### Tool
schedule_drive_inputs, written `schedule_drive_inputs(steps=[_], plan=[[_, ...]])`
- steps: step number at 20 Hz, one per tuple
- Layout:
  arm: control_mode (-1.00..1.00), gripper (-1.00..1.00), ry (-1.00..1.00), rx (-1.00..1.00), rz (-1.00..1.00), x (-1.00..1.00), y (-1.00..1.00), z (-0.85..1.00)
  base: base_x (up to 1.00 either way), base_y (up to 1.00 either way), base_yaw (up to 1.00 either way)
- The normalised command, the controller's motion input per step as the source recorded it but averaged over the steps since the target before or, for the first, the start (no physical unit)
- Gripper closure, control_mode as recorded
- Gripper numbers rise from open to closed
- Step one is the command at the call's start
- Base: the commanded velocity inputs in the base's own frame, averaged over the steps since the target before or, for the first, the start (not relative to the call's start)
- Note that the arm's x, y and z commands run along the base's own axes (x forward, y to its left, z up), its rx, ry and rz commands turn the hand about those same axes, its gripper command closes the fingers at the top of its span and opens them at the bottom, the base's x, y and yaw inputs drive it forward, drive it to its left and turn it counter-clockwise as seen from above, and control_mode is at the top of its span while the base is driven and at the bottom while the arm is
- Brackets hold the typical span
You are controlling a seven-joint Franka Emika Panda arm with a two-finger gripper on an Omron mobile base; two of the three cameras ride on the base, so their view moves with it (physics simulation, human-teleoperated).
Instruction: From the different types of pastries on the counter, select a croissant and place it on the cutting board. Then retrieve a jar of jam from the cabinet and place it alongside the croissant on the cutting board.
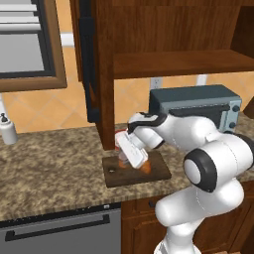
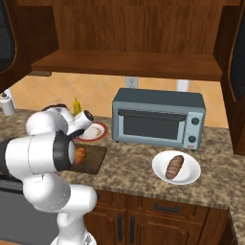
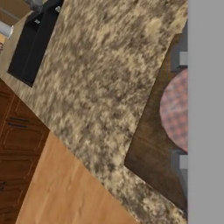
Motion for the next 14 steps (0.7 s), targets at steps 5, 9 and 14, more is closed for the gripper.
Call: schedule_drive_inputs(steps=[5, 9, 14], plan=[[-1.0, 1.0, -0.04, 0.0, -0.02, 0.22, 0.0, -0.31, 0.0, 0.0, 0.0], [-1.0, 1.0, 0.0, 0.0, 0.0, 0.33, 0.0, -0.35, 0.0, 0.0, 0.0], [-1.0, -1.0, 0.0, 0.0, 0.0, 0.46, 0.0, -0.06, 0.0, 0.0, 0.0]])
